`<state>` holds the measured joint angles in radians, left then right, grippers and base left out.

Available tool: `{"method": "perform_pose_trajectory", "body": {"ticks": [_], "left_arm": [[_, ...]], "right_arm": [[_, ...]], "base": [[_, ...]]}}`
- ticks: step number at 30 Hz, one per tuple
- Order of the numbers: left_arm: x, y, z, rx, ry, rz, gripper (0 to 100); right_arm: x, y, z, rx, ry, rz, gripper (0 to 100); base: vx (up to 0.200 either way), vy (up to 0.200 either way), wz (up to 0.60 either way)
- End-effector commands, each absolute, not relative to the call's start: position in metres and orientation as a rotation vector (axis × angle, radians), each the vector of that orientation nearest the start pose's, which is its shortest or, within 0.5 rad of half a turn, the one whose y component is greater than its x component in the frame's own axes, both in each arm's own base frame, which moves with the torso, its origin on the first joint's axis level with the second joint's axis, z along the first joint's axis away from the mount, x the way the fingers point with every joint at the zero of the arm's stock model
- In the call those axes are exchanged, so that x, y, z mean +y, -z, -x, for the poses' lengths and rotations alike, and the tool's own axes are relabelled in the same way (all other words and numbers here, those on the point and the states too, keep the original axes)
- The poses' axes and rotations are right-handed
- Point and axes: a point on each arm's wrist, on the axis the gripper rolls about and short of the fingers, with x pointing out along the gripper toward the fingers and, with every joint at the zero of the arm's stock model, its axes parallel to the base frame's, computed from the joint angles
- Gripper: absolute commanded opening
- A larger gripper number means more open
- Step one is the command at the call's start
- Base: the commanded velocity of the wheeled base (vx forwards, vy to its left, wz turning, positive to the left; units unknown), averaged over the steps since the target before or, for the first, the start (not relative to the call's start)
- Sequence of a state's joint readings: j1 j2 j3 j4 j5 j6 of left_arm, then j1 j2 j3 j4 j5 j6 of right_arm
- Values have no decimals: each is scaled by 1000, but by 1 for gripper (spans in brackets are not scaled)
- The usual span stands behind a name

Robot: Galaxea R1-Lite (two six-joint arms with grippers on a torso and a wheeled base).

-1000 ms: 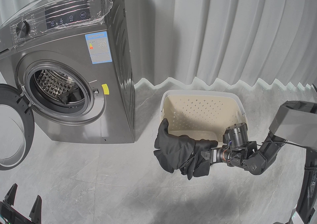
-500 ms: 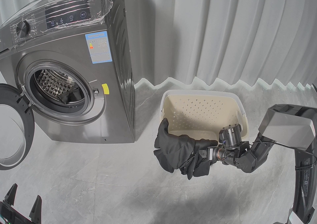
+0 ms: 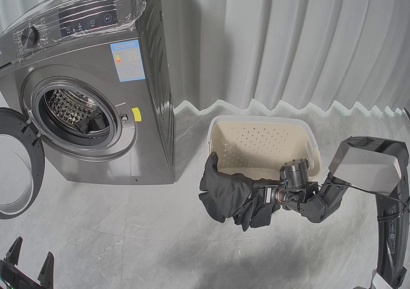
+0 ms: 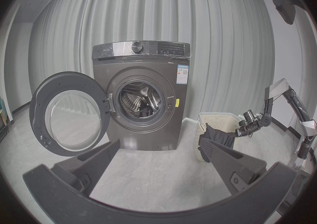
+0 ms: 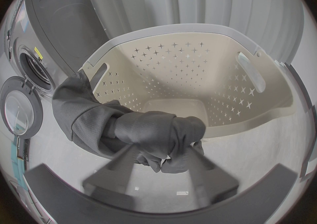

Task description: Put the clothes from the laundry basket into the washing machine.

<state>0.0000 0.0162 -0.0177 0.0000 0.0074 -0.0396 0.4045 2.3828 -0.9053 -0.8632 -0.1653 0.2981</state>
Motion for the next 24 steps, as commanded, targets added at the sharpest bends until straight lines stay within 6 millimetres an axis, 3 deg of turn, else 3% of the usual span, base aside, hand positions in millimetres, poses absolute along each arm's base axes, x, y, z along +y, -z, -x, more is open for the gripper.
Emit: {"method": "perform_pose_trajectory", "body": {"ticks": [1,12,24], "left_arm": [[0,-76,23,-2,-8,40,100],[0,-76,23,-2,-8,41,100],[0,-76,23,-2,-8,41,100]], "right_arm": [[152,24,-362,620,-143,-112,0],[151,24,-352,644,-152,-104,0],[156,-40,-304,499,-251,-122,0]], "base": [[0,0,0],[0,0,0],[0,0,0]]}}
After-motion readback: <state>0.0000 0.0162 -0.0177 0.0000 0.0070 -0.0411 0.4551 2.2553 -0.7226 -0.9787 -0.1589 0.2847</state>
